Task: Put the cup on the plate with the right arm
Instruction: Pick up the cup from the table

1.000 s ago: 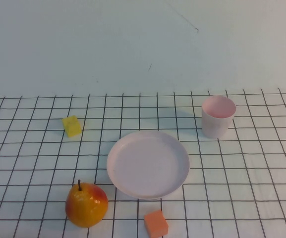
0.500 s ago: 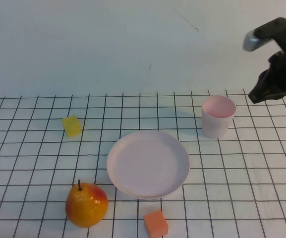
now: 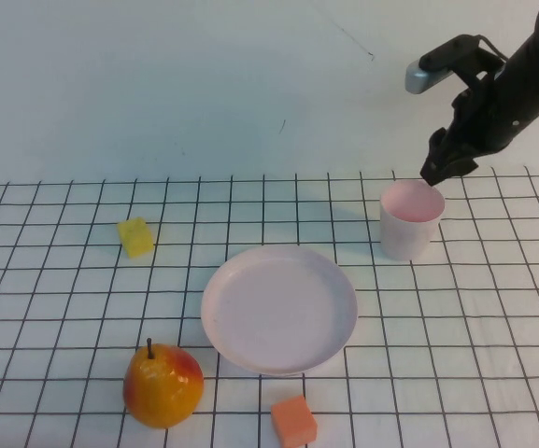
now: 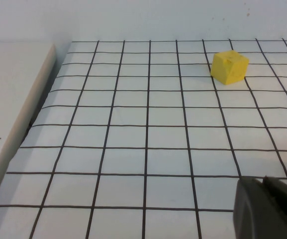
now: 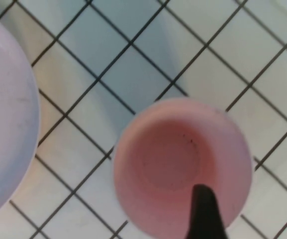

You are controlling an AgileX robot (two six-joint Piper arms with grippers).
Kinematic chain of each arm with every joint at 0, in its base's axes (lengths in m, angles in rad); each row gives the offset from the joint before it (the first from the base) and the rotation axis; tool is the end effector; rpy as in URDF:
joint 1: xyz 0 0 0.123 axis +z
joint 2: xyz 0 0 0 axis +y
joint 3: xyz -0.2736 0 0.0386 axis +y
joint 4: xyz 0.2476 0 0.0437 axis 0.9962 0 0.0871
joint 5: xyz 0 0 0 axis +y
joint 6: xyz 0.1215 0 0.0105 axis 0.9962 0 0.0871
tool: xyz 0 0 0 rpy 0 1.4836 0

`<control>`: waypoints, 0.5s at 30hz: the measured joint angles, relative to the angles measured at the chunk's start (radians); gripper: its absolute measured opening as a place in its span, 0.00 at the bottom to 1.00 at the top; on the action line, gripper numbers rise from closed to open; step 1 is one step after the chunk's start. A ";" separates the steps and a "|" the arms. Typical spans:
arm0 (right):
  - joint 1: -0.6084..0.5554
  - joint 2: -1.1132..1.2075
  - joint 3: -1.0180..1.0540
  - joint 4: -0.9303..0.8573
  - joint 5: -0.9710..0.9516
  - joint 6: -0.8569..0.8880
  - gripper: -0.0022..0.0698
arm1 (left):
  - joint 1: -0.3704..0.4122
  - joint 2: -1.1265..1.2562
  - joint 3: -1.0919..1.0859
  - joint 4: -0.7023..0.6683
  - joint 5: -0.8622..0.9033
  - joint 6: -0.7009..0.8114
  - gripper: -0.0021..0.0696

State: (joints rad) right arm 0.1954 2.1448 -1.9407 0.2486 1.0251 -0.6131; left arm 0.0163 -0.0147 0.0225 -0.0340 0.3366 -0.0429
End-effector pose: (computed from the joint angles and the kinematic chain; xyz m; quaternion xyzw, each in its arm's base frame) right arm 0.4691 0.1190 0.2166 -0.3443 0.9073 0.0709 0.2308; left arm 0.0917 0.0001 0.1682 -0.0327 0.7912 -0.0224 0.6103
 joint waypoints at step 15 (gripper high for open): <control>0.000 0.154 -0.016 -0.017 -0.050 -0.008 0.43 | 0.000 0.000 0.000 0.000 0.000 0.000 0.03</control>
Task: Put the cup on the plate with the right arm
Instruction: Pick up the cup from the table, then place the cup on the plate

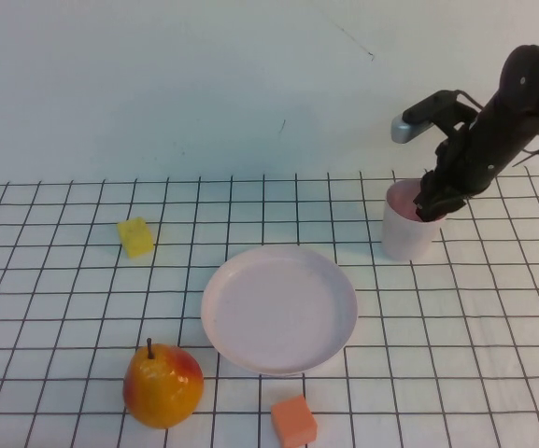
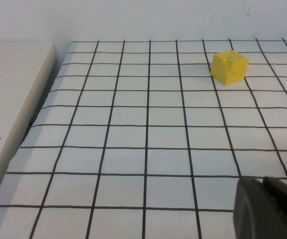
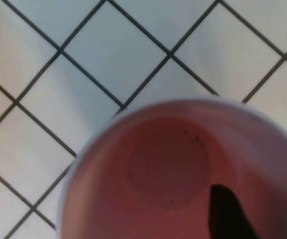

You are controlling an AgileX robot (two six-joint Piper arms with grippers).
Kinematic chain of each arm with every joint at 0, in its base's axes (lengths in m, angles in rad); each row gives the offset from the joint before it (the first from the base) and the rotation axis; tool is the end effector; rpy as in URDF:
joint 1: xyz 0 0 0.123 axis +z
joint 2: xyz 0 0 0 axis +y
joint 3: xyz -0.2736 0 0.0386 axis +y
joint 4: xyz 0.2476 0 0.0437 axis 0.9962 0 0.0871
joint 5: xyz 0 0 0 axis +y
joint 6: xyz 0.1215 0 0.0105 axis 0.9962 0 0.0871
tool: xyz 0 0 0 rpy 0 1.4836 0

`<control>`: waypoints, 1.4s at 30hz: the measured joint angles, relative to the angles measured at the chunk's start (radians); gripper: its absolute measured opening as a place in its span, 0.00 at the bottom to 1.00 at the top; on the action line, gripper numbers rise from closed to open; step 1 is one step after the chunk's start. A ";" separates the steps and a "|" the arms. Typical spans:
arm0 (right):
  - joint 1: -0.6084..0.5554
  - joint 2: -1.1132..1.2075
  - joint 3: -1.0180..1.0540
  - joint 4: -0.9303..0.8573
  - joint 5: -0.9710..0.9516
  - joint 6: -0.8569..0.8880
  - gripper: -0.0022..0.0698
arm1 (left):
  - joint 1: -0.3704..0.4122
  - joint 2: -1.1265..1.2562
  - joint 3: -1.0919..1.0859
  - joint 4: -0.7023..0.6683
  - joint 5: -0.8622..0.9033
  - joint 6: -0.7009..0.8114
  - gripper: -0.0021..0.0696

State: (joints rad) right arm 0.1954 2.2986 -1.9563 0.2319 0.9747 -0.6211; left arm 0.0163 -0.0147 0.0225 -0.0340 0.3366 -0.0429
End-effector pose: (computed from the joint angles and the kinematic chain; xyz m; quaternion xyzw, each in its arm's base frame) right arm 0.4861 0.1199 0.1473 -0.3448 0.9174 0.0674 0.1870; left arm 0.0917 0.0001 0.1682 -0.0327 0.7912 -0.0224 0.6103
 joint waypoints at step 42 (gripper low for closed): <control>0.399 -0.032 -0.038 -0.070 0.042 0.024 0.12 | 0.000 0.000 0.000 0.000 0.000 0.000 0.02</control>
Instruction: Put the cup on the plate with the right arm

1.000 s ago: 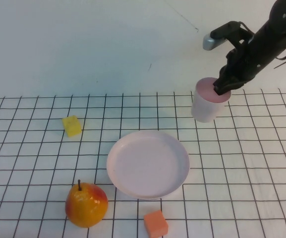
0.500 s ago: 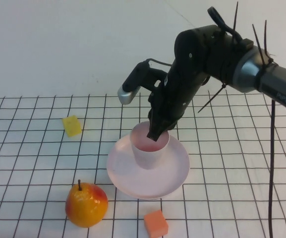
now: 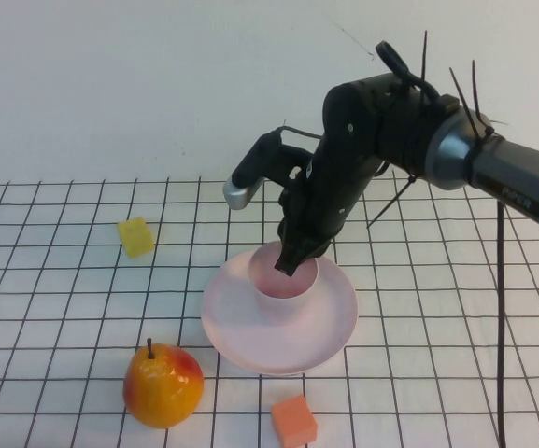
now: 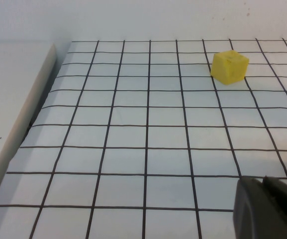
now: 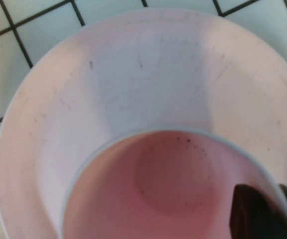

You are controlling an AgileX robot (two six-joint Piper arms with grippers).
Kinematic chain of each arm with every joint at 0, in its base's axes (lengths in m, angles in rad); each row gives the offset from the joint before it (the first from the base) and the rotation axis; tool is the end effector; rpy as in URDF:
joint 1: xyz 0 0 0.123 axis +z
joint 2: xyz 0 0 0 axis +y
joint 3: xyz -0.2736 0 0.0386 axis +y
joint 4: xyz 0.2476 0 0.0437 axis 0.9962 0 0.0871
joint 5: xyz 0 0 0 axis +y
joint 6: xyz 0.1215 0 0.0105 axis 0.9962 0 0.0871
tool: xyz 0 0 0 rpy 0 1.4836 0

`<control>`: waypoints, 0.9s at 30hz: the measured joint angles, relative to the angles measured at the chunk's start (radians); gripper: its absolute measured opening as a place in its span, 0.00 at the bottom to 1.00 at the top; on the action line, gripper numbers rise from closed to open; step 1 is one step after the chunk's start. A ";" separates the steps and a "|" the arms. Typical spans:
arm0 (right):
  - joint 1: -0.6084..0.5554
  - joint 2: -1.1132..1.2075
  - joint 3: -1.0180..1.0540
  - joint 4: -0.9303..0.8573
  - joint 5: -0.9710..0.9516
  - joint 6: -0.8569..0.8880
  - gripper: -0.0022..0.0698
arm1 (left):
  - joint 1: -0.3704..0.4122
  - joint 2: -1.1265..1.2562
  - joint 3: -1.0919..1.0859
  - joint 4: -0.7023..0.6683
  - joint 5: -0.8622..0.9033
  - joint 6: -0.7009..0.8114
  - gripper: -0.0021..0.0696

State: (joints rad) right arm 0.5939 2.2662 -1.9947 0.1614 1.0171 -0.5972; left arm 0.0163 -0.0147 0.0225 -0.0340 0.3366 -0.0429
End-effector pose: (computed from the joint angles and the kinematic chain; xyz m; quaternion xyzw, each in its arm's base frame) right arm 0.4045 0.2933 0.1716 -0.5256 0.8274 0.0749 0.1832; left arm 0.0917 0.0001 0.1682 -0.0327 0.7912 -0.0224 0.6103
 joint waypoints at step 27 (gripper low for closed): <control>0.000 -0.468 0.002 -0.189 0.101 0.095 0.05 | 0.000 0.000 0.000 0.000 0.000 0.000 0.02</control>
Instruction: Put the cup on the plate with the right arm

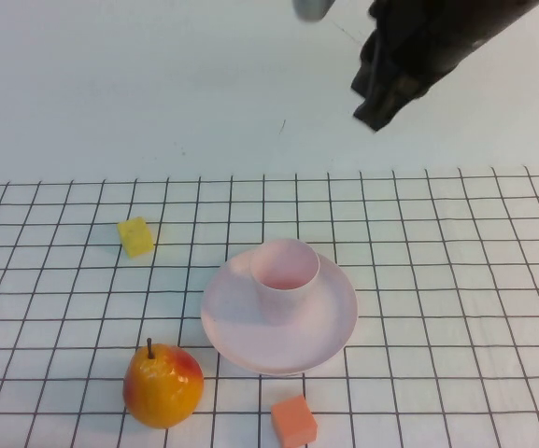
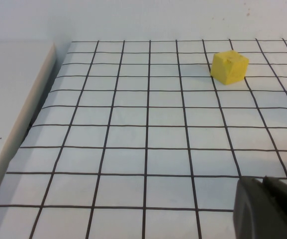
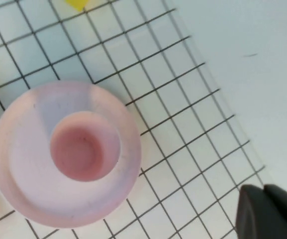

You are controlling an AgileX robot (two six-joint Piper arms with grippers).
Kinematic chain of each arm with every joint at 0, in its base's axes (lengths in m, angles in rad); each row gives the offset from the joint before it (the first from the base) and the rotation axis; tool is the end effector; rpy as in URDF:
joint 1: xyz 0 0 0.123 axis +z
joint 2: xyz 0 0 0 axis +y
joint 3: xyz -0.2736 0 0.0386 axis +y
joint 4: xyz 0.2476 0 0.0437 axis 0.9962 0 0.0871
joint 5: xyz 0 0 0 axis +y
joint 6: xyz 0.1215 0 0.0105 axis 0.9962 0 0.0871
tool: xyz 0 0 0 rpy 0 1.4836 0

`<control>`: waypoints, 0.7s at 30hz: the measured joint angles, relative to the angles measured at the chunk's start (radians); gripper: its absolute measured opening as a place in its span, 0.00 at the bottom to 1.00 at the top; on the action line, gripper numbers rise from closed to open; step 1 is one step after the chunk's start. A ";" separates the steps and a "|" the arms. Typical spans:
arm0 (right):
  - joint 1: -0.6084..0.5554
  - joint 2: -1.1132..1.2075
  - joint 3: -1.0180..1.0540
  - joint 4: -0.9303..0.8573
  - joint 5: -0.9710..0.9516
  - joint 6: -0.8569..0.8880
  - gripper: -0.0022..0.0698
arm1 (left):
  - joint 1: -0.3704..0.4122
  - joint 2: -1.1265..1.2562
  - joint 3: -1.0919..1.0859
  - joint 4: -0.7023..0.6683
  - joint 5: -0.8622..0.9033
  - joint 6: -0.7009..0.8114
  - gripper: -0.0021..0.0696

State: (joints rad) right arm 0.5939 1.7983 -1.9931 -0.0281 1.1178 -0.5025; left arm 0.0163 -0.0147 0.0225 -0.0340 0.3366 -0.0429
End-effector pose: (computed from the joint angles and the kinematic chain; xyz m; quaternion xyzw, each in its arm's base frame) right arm 0.3460 0.2299 0.3811 -0.4873 0.7958 0.0024 0.3595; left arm 0.0917 0.0001 0.1682 -0.0327 0.7912 -0.0224 0.6103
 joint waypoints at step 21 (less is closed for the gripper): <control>-0.004 -0.197 0.058 -0.036 -0.059 0.031 0.03 | 0.000 0.000 0.000 0.000 0.000 0.000 0.02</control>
State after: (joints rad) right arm 0.5901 1.6016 -1.9348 -0.0642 1.0592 -0.4717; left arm 0.0163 -0.0147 0.0225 -0.0340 0.3366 -0.0429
